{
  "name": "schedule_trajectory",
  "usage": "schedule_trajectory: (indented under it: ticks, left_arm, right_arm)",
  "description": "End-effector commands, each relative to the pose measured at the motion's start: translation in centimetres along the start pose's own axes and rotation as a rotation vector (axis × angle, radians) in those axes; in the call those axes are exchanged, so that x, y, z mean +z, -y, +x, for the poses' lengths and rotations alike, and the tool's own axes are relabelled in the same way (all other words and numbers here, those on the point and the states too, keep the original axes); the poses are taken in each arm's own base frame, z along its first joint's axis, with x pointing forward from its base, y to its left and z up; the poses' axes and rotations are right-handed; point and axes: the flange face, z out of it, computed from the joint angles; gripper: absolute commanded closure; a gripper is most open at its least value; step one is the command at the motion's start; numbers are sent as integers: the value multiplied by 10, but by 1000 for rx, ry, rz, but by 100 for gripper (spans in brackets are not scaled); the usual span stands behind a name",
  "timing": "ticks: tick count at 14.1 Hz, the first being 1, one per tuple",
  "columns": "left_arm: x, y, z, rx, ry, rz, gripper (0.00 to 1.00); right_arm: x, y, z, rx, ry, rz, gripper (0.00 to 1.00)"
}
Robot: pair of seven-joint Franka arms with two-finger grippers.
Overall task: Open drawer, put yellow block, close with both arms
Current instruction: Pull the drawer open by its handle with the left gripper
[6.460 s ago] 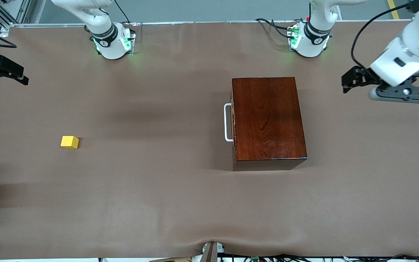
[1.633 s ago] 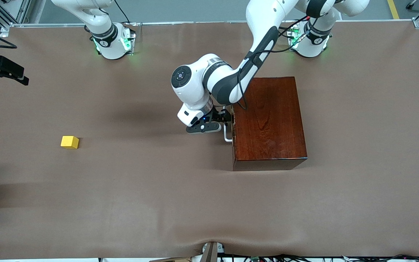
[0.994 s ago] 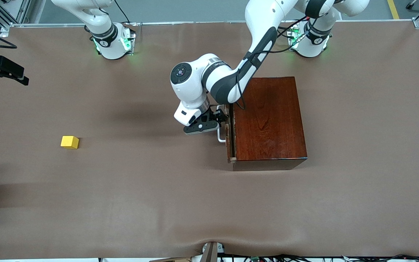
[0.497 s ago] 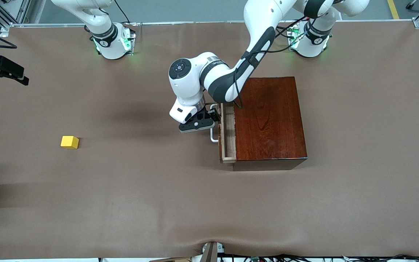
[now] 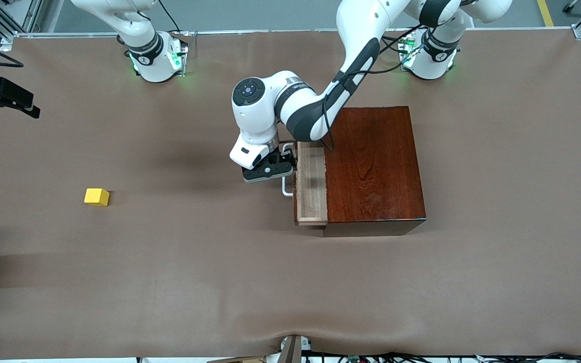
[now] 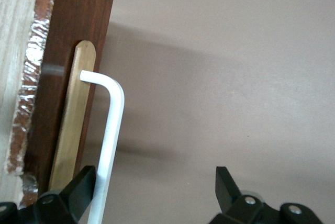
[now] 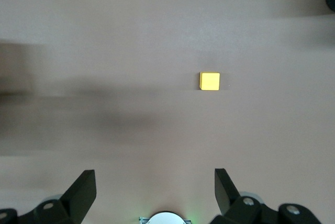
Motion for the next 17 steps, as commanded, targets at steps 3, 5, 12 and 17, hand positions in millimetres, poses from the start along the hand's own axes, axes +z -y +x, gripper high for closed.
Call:
schedule_trajectory:
  ticks: [3, 5, 12, 17]
  left_arm:
    - [-9, -24, -4, -61, -21, -109, 0]
    - [-4, -26, -3, -65, -31, -136, 0]
    - [-57, -9, 35, -135, -25, -185, 0]
    - [-181, 78, 128, -249, -47, -221, 0]
  right_arm:
    - [0, 0, -2, 6, 3, 18, 0]
    - [0, 0, -2, 5, 3, 18, 0]
    - [0, -2, -2, 8, 3, 18, 0]
    - [-6, -8, 10, 7, -83, -5, 0]
